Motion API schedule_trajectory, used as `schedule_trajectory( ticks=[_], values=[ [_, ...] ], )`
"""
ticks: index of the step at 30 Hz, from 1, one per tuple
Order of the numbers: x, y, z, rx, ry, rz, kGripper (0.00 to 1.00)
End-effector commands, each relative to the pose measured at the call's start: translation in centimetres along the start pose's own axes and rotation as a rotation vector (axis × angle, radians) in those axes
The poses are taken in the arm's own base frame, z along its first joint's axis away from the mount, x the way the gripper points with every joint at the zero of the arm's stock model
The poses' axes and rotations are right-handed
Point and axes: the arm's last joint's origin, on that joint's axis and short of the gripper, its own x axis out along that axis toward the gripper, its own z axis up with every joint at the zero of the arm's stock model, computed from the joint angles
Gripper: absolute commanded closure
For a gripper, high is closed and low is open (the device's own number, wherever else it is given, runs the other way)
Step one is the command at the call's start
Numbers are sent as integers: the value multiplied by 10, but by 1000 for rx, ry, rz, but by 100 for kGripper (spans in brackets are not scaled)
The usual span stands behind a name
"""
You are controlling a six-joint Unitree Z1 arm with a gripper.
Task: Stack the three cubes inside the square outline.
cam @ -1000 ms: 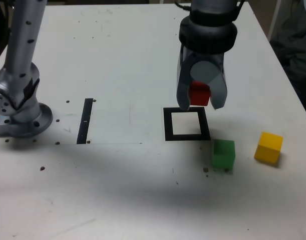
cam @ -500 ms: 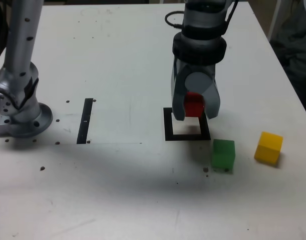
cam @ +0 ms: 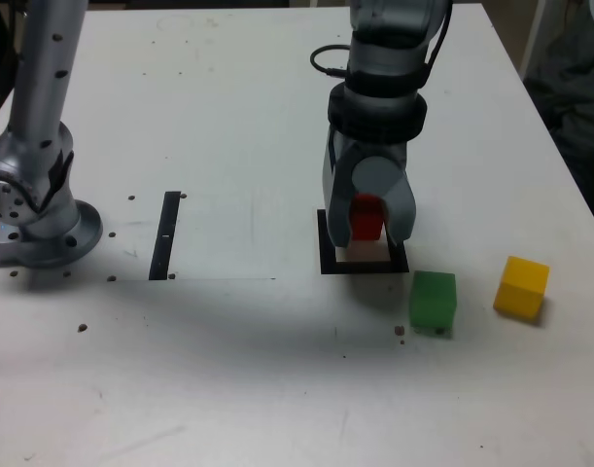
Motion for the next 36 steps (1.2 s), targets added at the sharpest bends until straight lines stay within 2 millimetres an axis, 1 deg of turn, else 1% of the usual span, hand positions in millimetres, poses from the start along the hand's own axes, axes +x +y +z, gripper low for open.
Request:
schedule_trajectory(
  ticks=[1,8,9,10,11,15,16,17,19,25,36],
  values=[
    [3,1,1,0,4,-4,73],
    [13,1,2,4,7,-15,73],
    [14,1,2,7,7,-16,70],
    [15,1,2,11,5,-18,65],
    [16,1,2,15,5,-20,56],
    [20,0,2,28,1,-33,13],
    [21,0,2,29,1,-35,6],
    [22,0,2,29,2,-37,2],
    [23,0,1,29,2,-37,1],
    [22,1,-1,29,0,-35,1],
    [13,2,-6,31,-28,-7,0]
  ],
)
